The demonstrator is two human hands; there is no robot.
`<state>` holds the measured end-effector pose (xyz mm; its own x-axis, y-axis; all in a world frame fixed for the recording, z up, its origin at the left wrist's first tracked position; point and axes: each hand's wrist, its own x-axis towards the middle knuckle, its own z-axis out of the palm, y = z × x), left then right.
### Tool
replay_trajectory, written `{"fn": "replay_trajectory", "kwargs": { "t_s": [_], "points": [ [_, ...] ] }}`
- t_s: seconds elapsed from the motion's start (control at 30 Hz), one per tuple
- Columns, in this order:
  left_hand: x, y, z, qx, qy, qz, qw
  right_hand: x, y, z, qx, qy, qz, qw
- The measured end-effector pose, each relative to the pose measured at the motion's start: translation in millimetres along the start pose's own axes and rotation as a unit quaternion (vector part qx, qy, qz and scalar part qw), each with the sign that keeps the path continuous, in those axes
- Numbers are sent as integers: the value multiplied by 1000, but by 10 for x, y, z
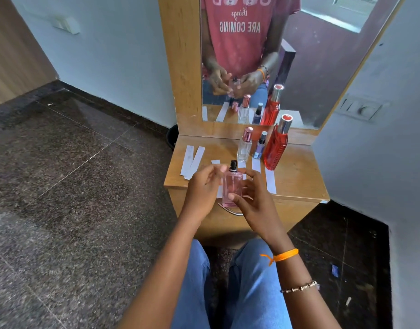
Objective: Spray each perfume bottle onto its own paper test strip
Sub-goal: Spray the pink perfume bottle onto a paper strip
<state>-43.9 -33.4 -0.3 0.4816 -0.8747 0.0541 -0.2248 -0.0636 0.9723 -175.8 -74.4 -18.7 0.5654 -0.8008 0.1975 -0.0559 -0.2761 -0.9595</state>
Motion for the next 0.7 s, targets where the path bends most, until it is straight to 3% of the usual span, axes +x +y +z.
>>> {"fn": "replay_trajectory", "kwargs": {
  "t_s": [0.07, 0.13, 0.27, 0.43, 0.57, 0.7],
  "points": [
    [123, -15, 16, 162, 54, 49, 984, -33, 32, -32, 16, 13, 14, 1000],
    [257, -47, 29, 321, 93, 69, 940, -65, 54, -58, 27, 23, 21, 999],
    [422, -175, 90, 464, 34, 3, 885, -109, 40, -108, 51, 20, 34, 998],
    [423, -196, 137, 464, 33, 0, 885, -110, 56, -171, 151, 5, 43, 988],
    [409, -152, 134, 450, 34, 5, 893, -108, -8, -165, 316, -22, 84, 945],
    [366, -88, 92, 366, 84, 24, 926, -112, -55, -132, 400, -49, 113, 908]
  ]
}}
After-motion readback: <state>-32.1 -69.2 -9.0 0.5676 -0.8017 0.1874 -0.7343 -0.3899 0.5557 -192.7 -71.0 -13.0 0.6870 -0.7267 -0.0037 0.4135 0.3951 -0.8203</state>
